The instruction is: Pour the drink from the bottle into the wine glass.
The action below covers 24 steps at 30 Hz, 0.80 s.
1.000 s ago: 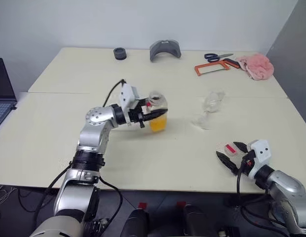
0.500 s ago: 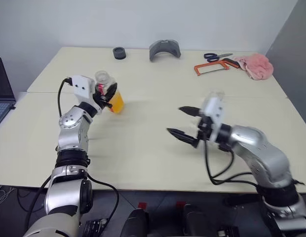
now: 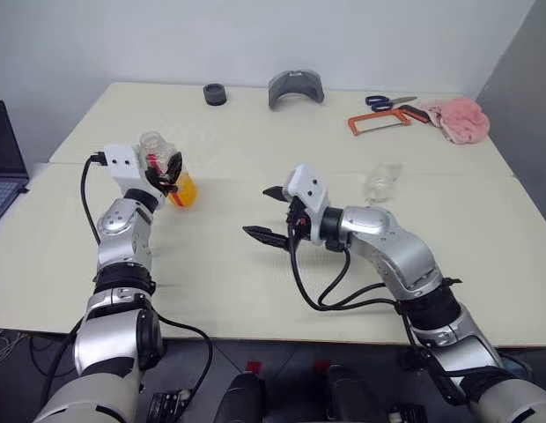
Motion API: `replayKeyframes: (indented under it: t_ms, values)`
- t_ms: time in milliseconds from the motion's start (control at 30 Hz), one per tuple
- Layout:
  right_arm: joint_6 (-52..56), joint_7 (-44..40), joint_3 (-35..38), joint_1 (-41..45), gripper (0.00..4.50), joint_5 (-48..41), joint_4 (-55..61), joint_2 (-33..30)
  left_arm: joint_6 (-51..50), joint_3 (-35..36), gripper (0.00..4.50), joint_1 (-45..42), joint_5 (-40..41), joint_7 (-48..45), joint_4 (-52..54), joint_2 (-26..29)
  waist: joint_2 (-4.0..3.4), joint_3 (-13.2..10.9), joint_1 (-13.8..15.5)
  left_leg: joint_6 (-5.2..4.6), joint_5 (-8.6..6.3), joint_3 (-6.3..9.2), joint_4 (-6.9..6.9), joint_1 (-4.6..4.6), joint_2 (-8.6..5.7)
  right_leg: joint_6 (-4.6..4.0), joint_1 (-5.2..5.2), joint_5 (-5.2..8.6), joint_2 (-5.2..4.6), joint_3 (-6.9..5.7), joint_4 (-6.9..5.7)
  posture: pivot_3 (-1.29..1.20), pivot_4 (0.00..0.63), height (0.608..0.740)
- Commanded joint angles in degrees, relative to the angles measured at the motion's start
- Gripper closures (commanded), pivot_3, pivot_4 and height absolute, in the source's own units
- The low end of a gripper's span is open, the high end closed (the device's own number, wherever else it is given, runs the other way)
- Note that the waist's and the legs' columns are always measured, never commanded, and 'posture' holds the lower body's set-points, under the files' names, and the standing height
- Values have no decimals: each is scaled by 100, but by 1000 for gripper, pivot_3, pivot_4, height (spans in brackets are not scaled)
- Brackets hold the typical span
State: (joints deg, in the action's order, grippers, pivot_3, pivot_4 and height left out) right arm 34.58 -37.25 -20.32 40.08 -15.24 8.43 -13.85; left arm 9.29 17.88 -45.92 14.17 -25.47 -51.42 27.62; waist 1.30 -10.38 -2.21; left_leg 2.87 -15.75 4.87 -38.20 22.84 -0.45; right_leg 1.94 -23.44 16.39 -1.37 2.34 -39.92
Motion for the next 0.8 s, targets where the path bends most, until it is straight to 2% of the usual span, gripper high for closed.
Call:
replayKeyframes:
  t_ms: [33, 100, 467, 800]
  values:
    - [-10, -1, 106, 49, 0, 9, 197, 35, 130, -4, 484, -41, -52, -8, 66, 105, 0, 0, -17, 0, 0, 0, 0, 1, 0, 0, -2, 0, 1, 0, 0, 0, 150, 740]
    - [28, 2, 124, 8, 0, 5, 247, 21, 129, -23, 24, -17, -72, -18, 69, 99, 0, 0, -25, 0, 0, 0, 1, 1, 1, 0, -2, 0, 1, 0, -1, 0, 150, 740]
    - [245, 12, 215, -402, 0, 0, 598, -245, 253, -261, 24, 713, -387, 211, 583, 7, 1, 0, -52, -9, -5, -1, 4, 1, 6, 0, -5, 0, 0, 3, -2, 0, 150, 740]
    - [538, 100, 397, -1042, 0, -68, 1250, -623, -167, -220, 24, 1948, -344, 604, 1978, -256, 1, 1, -48, -16, -9, 1, 6, 0, 12, -1, -4, 0, -2, 5, -2, 0, 150, 740]
